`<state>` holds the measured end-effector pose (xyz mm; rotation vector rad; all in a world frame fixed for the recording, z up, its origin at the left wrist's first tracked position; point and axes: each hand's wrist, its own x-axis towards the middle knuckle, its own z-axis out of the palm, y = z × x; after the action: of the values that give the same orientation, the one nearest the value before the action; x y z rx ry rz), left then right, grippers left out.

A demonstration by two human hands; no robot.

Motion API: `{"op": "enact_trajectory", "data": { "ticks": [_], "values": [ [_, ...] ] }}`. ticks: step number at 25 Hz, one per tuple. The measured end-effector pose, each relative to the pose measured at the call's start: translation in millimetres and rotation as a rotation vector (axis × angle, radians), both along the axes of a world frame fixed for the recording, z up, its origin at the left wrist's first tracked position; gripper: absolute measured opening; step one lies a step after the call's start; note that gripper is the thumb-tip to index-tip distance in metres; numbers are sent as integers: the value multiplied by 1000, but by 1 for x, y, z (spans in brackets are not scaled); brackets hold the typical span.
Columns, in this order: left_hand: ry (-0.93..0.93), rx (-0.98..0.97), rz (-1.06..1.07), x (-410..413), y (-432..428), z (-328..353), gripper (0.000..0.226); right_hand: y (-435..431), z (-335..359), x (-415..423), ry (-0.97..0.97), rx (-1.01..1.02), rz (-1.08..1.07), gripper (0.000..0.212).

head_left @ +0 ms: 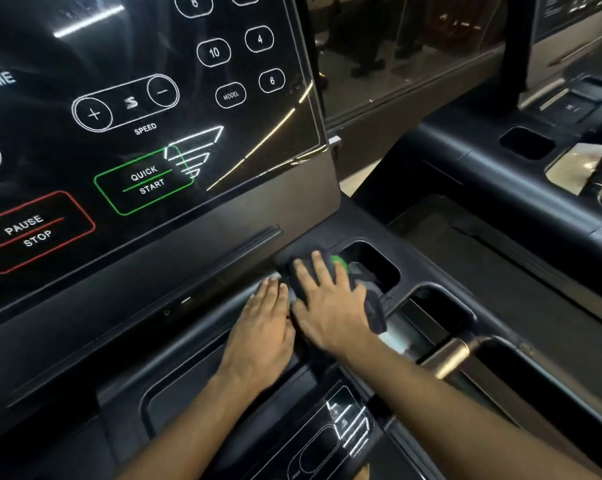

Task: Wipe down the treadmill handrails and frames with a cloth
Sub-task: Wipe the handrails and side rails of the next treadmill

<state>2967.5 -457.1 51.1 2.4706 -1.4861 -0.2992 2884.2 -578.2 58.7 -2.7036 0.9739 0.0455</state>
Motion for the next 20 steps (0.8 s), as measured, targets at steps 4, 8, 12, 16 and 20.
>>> {"op": "enact_trajectory", "data": {
  "ticks": [4, 8, 12, 16, 20],
  "values": [
    [-15, 36, -38, -3, -4, -2, 62, -13, -11, -37, 47, -42, 47, 62],
    [0, 16, -30, -7, -12, -1, 62, -6, -16, -42, -73, 207, -509, 66],
    [-24, 29, -51, -13, -24, -6, 65, 9, -15, -47, -365, 472, -825, 70],
    [-23, 20, -87, -11, -26, -7, 64, -21, -21, -41, -203, 310, -771, 68],
    [-36, -1, -96, -12, -27, -8, 64, -41, -21, -33, -164, 217, -844, 69]
  ]
}}
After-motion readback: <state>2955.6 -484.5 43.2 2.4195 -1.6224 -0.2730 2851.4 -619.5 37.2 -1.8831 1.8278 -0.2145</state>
